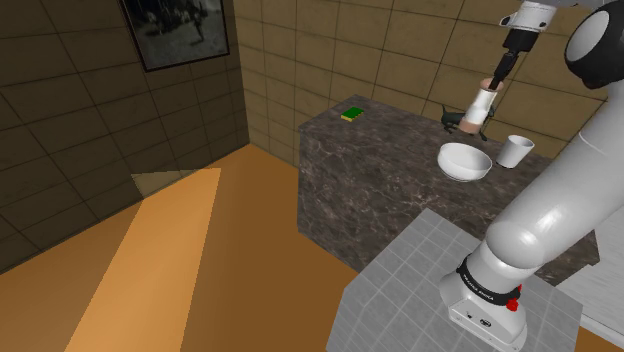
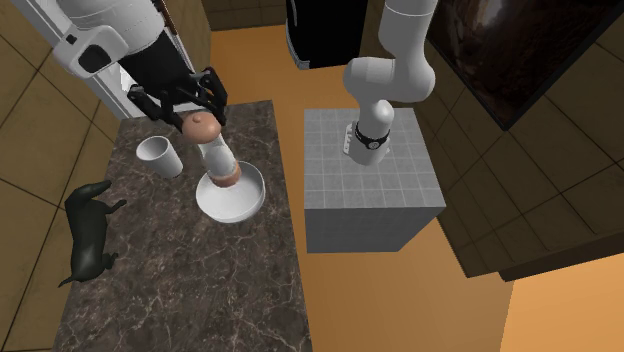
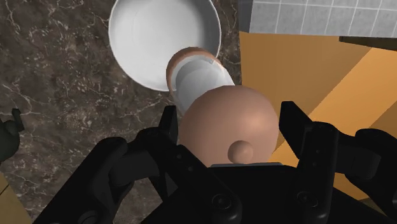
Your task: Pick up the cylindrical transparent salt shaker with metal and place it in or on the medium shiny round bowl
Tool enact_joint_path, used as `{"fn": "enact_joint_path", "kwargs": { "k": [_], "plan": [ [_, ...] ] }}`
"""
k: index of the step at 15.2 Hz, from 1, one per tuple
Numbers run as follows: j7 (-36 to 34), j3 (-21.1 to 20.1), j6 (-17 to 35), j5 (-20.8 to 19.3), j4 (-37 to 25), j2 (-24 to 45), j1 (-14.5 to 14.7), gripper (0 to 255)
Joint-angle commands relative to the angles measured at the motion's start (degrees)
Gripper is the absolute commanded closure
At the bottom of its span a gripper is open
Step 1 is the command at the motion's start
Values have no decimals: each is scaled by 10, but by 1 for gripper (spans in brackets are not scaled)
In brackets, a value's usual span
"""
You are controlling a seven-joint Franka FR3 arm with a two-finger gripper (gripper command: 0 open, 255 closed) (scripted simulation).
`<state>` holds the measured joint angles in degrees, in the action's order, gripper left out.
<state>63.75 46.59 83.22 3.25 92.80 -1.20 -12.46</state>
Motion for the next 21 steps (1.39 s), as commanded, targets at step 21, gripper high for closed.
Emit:
{"fn": "enact_joint_path", "kwargs": {
  "k": [21],
  "plan": [
    [62,27,102,4,94,18,-26,255]
  ]
}}
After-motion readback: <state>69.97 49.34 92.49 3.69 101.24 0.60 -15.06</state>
